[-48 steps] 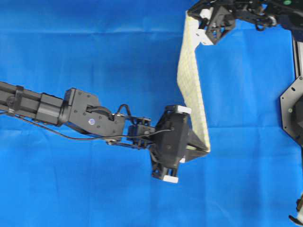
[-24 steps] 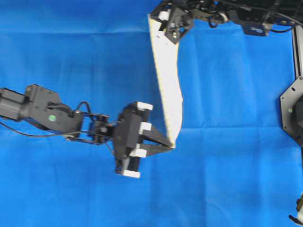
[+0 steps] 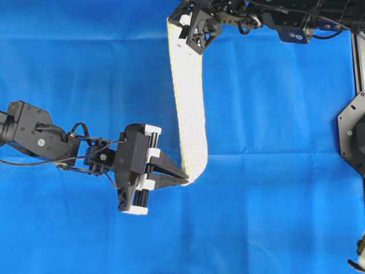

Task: Fold the yellow towel.
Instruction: 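Lower the strip onto the table and open both grippers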

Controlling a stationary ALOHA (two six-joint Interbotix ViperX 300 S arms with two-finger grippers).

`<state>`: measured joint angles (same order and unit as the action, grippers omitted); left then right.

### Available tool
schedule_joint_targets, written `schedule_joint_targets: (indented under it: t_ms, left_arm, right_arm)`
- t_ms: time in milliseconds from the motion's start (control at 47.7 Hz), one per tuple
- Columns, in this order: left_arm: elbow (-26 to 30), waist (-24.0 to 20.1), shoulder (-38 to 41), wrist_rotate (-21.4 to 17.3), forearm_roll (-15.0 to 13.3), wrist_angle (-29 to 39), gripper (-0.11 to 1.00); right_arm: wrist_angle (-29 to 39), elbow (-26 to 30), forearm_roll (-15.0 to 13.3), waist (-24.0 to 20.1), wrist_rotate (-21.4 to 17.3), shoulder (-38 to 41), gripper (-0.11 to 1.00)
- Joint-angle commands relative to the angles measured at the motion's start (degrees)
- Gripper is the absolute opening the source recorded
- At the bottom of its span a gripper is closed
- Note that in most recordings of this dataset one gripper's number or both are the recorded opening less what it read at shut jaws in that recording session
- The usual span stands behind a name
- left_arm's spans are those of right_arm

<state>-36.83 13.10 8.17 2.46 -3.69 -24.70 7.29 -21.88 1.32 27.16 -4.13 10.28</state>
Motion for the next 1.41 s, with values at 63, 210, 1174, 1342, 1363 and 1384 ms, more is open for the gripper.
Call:
schedule_joint_targets:
  t_ms: [63,210,1174,1342,1363,1384]
  left_arm:
    - [0.62,1.41,-1.67,0.18,0.18,0.0,0.06]
    - [0.7,1.41,-1.93,0.18,0.18,0.26,0.3]
    - [-9.14,-9.49,-18.46,-0.79,0.53,3.78,0.57]
    - [-9.23,-10.46,-18.46,-0.88,0.62,3.87,0.57]
    - [-9.14,-10.55,-18.37,-0.88,0.62,3.87,0.57]
    - [-9.23,-10.72,-18.37,-0.88,0.62,3.87,0.57]
  right_arm:
    - [-0.53,1.23,-0.18,-0.18,0.26,-1.05,0.02]
    - [-0.62,1.14,-0.18,-0.7,0.26,-1.05,0.03]
    - [-12.74,-23.03,-0.35,-3.16,-0.44,-23.03,0.66]
    - [-13.01,-24.08,-0.35,-3.25,-0.44,-23.99,0.66]
    - [-13.1,-24.08,-0.35,-3.25,-0.44,-23.91,0.66]
    - [-13.1,-23.99,-0.44,-3.25,-0.44,-23.91,0.66]
